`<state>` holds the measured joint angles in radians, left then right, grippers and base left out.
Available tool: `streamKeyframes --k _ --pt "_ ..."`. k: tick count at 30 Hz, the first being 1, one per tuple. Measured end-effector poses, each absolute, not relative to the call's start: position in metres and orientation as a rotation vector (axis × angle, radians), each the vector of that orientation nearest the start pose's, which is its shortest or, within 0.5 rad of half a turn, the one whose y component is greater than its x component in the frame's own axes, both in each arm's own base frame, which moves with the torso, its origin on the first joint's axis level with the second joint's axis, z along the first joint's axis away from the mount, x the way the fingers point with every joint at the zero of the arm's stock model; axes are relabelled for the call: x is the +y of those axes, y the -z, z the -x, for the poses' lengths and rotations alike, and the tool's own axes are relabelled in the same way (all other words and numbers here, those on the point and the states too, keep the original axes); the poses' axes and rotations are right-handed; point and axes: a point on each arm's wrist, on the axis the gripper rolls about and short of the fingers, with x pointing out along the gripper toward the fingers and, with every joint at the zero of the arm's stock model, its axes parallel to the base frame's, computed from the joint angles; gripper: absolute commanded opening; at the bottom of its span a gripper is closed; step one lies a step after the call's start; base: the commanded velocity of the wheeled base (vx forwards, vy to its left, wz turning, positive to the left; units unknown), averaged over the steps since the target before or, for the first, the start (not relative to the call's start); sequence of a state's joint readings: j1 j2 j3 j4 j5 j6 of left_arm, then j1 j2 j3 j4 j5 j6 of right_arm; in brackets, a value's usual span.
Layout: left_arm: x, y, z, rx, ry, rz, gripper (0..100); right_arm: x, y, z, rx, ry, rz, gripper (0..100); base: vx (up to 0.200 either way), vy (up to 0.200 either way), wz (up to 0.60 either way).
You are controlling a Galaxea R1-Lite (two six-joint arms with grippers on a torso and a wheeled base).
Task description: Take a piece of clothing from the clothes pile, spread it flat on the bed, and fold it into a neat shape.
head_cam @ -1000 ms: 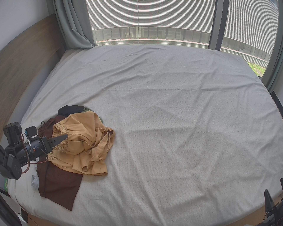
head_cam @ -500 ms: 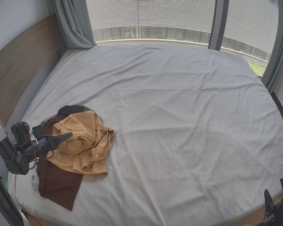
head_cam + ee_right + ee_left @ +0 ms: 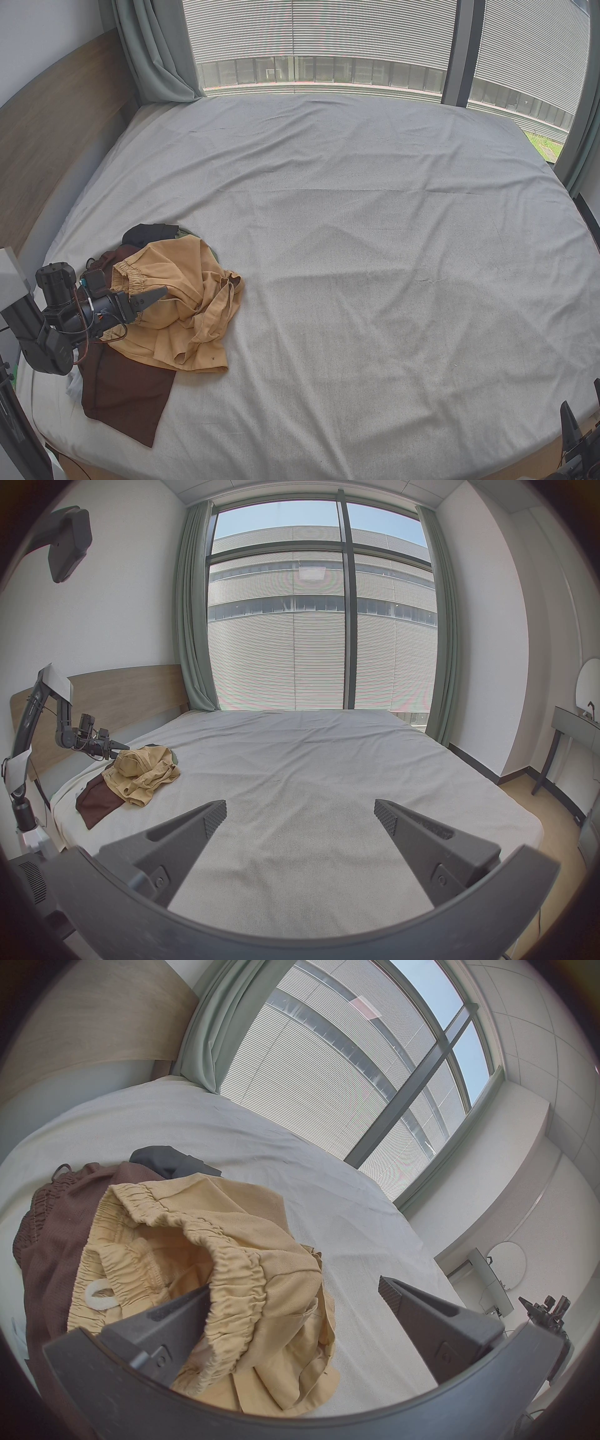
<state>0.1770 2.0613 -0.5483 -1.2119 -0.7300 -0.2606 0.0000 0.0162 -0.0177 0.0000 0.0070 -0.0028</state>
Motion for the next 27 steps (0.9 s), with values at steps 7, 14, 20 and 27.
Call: streamKeyframes --k 7,14,20,27 --pt "0.037 -0.06 -0.319 0.349 0.523 0.385 0 0.0 -0.081 0.023 -0.001 -0.007 0.003 100 0.0 0.0 0.0" --pt "0.036 -0.057 -0.32 0.358 0.526 0.387 0 0.0 -0.081 0.023 -0.001 -0.007 0.003 100 0.0 0.0 0.0" --pt "0.036 -0.055 -0.318 0.366 0.529 0.394 0 0.0 -0.081 0.023 -0.001 -0.007 0.003 100 0.0 0.0 0.0" --pt "0.034 -0.056 -0.309 0.359 0.533 0.394 0 0.0 -0.081 0.023 -0.001 -0.007 0.003 100 0.0 0.0 0.0"
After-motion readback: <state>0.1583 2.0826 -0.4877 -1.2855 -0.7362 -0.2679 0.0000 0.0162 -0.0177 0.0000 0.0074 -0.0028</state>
